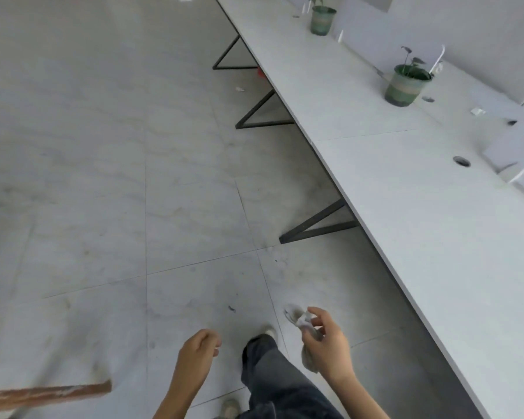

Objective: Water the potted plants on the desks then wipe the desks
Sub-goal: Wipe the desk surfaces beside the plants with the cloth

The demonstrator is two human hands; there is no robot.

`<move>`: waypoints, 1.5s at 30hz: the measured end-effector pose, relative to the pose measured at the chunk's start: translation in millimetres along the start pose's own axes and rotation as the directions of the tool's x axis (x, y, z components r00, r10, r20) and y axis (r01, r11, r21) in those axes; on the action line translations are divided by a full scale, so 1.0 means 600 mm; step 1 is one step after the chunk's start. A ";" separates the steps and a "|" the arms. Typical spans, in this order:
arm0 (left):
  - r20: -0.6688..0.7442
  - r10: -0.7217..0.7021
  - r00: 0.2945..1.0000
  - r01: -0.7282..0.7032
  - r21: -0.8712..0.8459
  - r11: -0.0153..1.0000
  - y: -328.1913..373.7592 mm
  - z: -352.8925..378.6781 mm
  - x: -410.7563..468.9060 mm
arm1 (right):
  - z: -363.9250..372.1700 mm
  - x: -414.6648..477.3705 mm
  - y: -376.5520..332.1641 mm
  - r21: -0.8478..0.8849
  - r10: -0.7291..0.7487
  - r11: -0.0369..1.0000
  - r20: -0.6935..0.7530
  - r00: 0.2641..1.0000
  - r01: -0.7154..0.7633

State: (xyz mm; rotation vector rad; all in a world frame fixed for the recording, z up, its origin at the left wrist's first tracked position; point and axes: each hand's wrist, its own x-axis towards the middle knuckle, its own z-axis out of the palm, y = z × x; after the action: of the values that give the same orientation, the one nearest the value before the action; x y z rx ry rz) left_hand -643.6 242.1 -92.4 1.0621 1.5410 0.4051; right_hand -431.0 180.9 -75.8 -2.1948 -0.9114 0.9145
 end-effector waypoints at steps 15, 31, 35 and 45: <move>-0.142 0.123 0.982 -0.121 0.026 0.992 0.297 -0.082 0.363 | 0.036 0.421 -0.254 0.036 -0.089 0.995 -0.006 0.996 0.089; 0.001 0.106 0.994 -0.106 0.062 0.992 0.567 -0.138 0.785 | 0.118 0.775 -0.449 0.020 0.076 0.997 -0.100 0.992 -0.074; 0.085 0.203 0.975 -0.209 0.067 0.976 0.696 -0.166 0.893 | 0.130 0.854 -0.540 0.090 0.118 0.991 -0.182 0.976 -0.103; 0.382 0.134 0.914 -0.233 0.225 0.946 0.824 -0.044 1.038 | 0.084 0.933 -0.557 0.321 0.336 0.914 -0.252 0.907 -0.250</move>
State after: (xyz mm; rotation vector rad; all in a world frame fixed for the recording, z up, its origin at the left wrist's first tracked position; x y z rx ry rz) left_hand -425.1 1007.1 -88.0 1.4151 1.1862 0.1172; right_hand -294.6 820.3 -70.0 -2.1720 -0.2837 0.7564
